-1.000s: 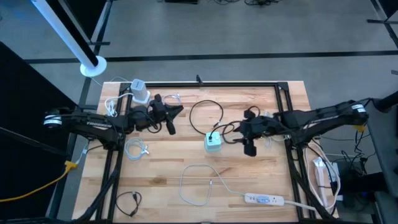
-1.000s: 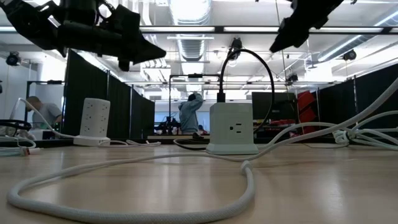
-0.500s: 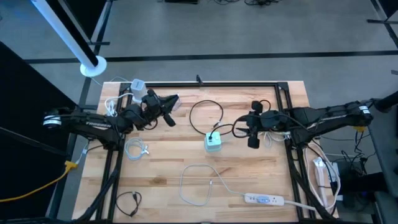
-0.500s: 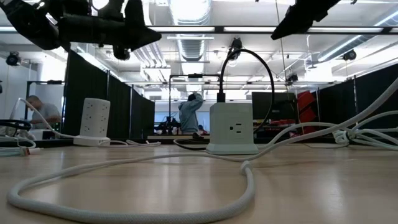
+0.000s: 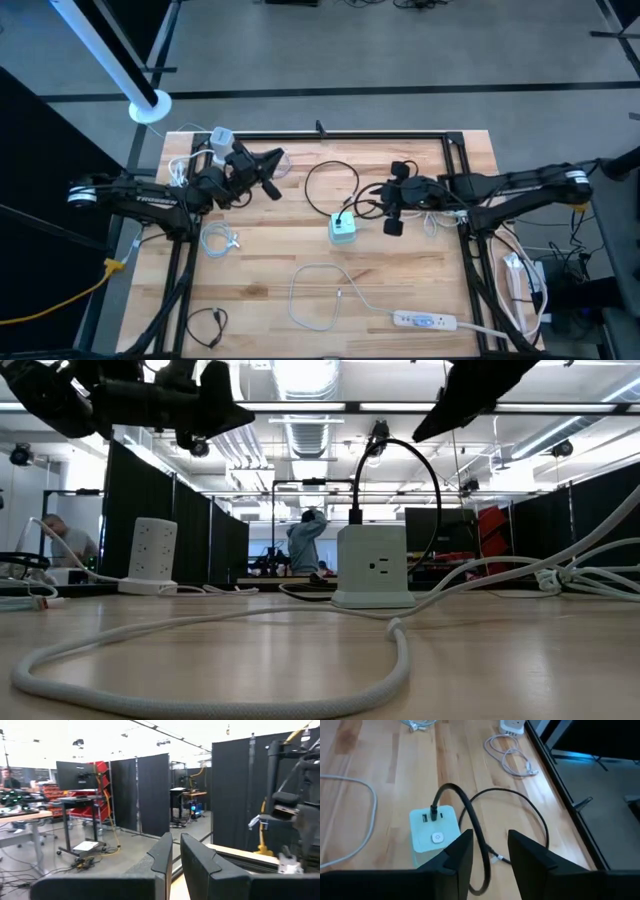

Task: Insert USB
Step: Insert the purple charger cable into the green charger adapter

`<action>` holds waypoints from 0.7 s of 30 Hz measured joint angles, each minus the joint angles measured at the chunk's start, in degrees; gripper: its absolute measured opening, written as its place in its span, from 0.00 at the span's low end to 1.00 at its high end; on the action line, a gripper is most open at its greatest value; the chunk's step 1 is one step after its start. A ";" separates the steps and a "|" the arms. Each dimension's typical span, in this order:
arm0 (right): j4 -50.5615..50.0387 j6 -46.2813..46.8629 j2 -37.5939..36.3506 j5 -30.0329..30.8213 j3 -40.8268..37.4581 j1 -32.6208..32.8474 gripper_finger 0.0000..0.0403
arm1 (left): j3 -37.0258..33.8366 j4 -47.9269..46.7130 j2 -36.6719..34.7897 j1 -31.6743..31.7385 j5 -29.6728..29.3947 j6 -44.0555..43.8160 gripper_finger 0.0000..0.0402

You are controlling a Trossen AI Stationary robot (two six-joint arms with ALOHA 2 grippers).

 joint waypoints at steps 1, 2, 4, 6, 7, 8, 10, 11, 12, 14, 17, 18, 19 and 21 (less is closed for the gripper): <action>0.23 -0.70 0.58 -0.02 0.00 -0.12 0.25 | 0.00 0.37 -0.02 0.02 -0.20 -0.02 0.06; 0.71 -1.17 1.11 -0.02 0.00 -0.26 0.25 | 0.00 0.94 -0.02 0.02 -0.22 0.00 0.06; 1.96 -1.86 2.04 -0.02 0.00 -0.36 0.24 | 0.00 2.23 -0.02 0.00 -0.22 0.33 0.06; 4.20 -2.15 2.97 -0.02 0.00 -0.37 0.23 | 0.01 2.65 -0.02 0.00 -0.22 0.98 0.06; 5.78 -2.42 3.46 -0.02 0.00 -0.42 0.22 | 0.00 2.35 -0.02 0.00 -0.26 0.96 0.06; 7.40 -3.42 4.02 -0.02 0.00 -0.65 0.22 | 0.00 1.43 0.00 0.00 -0.29 0.59 0.06; 10.67 -5.59 5.17 -0.02 0.00 -1.16 0.20 | 0.01 -0.49 0.05 -0.01 -0.35 -0.18 0.06; 12.30 -6.67 5.74 -0.02 0.00 -1.41 0.20 | 0.01 -1.45 0.07 -0.01 -0.38 -0.57 0.06; 13.94 -7.76 6.31 -0.02 0.00 -1.67 0.19 | 0.01 -2.41 0.09 -0.02 -0.41 -0.96 0.06; 17.21 -9.93 7.45 -0.02 0.00 -2.17 0.18 | 0.01 -4.33 0.13 -0.03 -0.46 -1.73 0.06; 22.11 -13.18 9.16 -0.02 0.00 -2.93 0.16 | 0.02 -7.21 0.19 -0.04 -0.54 -2.89 0.06; 23.75 -14.27 9.73 -0.02 0.00 -3.18 0.15 | 0.02 -8.18 0.21 -0.04 -0.57 -3.27 0.06; 25.38 -15.35 10.30 -0.02 0.00 -3.44 0.15 | 0.02 -9.14 0.23 -0.04 -0.60 -3.66 0.06; 27.35 -15.87 10.41 -0.01 0.00 -4.12 0.13 | 0.02 -11.38 0.24 -0.04 -0.58 -4.80 0.06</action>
